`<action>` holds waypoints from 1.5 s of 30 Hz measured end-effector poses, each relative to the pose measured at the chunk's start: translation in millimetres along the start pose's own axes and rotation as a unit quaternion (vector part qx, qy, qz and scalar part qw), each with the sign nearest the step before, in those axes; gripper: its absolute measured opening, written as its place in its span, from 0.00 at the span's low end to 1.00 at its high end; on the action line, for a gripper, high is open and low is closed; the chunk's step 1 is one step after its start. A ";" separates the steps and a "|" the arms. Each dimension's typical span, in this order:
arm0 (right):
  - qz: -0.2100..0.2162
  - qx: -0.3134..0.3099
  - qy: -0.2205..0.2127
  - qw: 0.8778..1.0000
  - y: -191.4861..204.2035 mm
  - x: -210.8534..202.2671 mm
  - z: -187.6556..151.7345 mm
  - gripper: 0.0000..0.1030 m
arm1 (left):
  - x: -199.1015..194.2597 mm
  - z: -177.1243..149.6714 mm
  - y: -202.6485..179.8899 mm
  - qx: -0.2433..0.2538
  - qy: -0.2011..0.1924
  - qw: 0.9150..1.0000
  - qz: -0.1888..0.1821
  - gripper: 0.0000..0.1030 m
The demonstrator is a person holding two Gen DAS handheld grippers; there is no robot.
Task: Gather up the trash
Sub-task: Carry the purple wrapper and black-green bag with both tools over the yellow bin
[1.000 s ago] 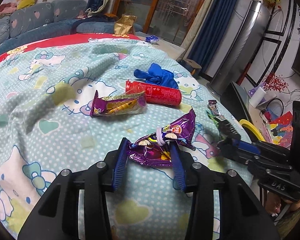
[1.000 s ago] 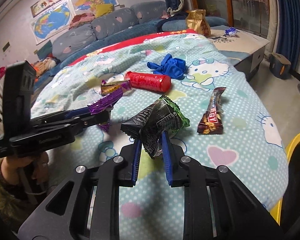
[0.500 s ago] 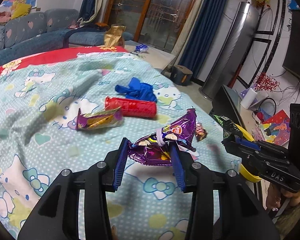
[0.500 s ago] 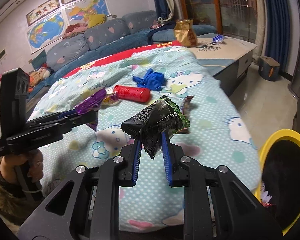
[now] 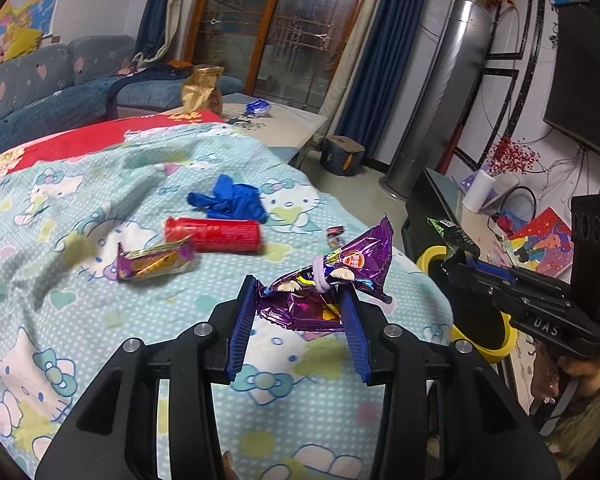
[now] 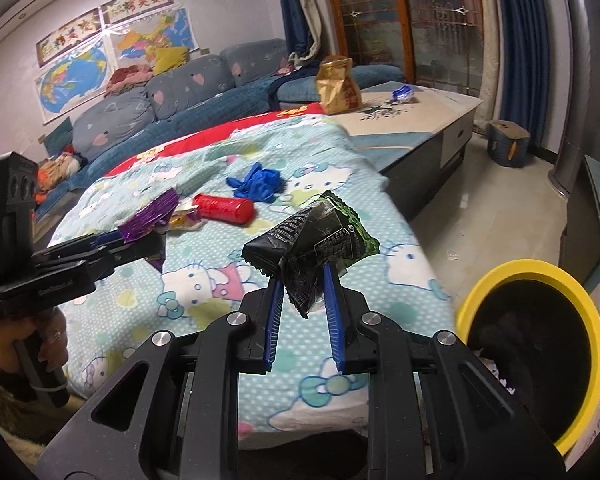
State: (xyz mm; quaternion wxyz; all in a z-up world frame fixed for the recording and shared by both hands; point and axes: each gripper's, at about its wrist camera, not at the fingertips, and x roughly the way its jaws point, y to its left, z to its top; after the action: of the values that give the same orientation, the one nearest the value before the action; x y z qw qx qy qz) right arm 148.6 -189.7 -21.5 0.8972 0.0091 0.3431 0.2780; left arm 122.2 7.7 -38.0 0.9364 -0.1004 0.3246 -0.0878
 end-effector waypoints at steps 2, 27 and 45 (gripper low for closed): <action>-0.006 0.006 -0.003 1.000 -6.4 -3.8 -0.3 0.15 | 0.4 0.3 -6.0 0.007 -0.001 1.000 -0.004 0.38; -0.058 0.056 -0.027 0.996 -58.8 -34.3 -10.0 0.15 | 9.8 -2.0 -78.3 0.077 0.000 0.996 -0.053 0.38; -0.099 0.108 -0.040 0.988 -105.7 -52.7 -23.3 0.15 | 24.6 -3.2 -132.8 0.130 0.002 0.988 -0.085 0.38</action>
State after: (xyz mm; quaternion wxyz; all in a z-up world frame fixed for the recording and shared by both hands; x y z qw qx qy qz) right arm 154.1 -309.7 -29.0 0.9272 0.0834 0.3338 0.1483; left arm 126.1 -126.4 -22.5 0.9301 -0.0046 0.3023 -0.2086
